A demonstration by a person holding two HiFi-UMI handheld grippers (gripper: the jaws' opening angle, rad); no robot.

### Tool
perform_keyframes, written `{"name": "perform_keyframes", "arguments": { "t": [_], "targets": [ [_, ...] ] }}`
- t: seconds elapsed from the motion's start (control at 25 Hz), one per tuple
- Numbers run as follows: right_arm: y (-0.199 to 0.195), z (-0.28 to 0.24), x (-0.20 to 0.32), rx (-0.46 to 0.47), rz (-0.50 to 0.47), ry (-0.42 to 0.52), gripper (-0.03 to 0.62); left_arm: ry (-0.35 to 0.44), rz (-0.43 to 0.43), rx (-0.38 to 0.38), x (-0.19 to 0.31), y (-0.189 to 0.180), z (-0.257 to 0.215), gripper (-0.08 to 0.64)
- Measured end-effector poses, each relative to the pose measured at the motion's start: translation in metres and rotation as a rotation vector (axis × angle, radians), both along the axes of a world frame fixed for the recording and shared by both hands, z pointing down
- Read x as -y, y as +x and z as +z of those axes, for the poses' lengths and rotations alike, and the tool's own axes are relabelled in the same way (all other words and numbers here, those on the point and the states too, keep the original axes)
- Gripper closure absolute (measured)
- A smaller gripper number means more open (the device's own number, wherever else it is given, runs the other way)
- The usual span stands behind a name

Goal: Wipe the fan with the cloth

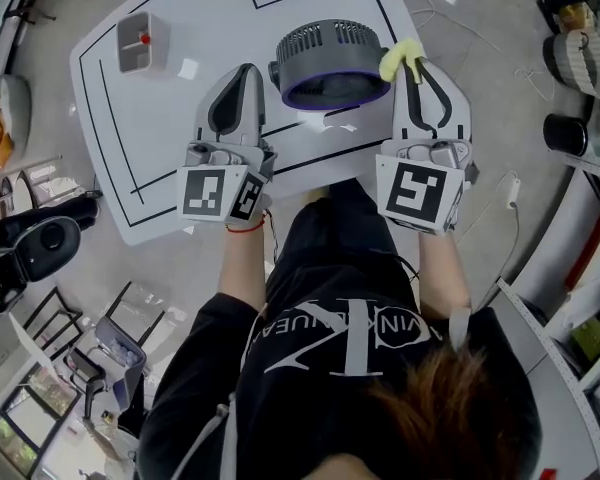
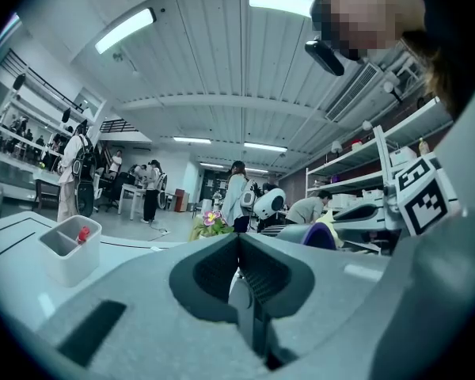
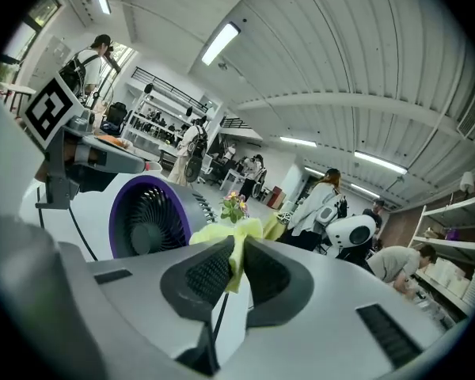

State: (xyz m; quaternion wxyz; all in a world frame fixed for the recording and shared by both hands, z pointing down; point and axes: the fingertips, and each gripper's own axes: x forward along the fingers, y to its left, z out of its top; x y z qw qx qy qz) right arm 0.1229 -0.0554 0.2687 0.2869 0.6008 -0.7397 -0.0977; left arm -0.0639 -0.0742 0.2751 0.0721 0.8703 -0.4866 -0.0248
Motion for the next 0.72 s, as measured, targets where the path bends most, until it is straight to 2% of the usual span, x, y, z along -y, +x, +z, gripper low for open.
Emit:
{"name": "perform_keyframes", "arguments": {
  "t": [0.16, 0.48, 0.72],
  "targets": [
    [0.011, 0.013, 0.003, 0.027, 0.015, -0.025, 0.557, 0.0, -0.012, 0.01, 0.007, 0.0, -0.002, 0.549],
    [0.016, 0.032, 0.011, 0.003, -0.016, -0.09, 0.557, 0.003, -0.041, 0.023, 0.025, -0.002, -0.007, 0.549],
    [0.016, 0.022, 0.016, 0.066, -0.062, -0.075, 0.555, 0.018, -0.057, 0.02, 0.042, -0.001, -0.013, 0.549]
  ]
}}
